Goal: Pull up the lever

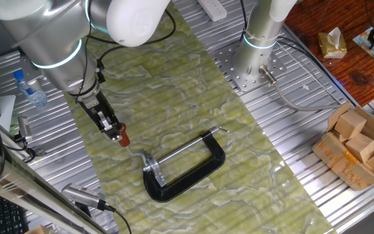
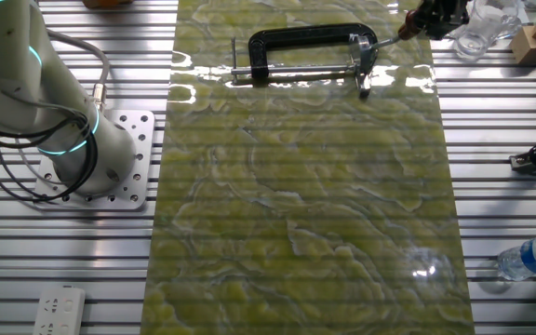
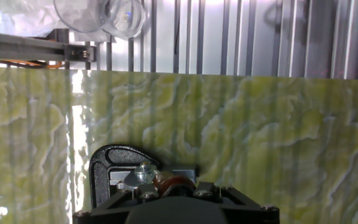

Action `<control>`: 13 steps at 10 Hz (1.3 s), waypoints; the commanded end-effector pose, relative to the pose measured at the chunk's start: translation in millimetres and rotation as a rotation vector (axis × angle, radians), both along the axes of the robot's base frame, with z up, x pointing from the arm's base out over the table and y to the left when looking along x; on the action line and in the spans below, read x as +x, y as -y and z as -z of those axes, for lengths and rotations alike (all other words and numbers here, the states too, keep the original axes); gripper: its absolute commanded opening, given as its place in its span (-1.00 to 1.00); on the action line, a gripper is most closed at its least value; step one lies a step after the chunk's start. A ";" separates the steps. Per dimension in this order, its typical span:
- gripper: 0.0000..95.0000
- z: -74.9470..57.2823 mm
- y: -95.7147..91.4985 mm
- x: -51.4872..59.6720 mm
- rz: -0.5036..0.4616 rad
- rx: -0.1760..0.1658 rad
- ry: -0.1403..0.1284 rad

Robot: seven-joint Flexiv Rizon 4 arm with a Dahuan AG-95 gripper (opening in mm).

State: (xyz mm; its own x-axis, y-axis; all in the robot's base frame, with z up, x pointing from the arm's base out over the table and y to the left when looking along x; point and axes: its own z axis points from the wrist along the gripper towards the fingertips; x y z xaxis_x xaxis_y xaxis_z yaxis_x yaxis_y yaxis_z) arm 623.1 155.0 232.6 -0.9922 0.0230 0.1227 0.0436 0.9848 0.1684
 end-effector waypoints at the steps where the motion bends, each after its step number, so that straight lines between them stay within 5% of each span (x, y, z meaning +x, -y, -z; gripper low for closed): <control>1: 0.20 0.3 -1.9 -0.8 0.001 0.003 -0.003; 4: 0.20 -0.6 -6.4 -1.0 0.065 0.037 -0.016; 13: 0.20 -5.9 -25.5 -4.3 0.093 0.031 -0.022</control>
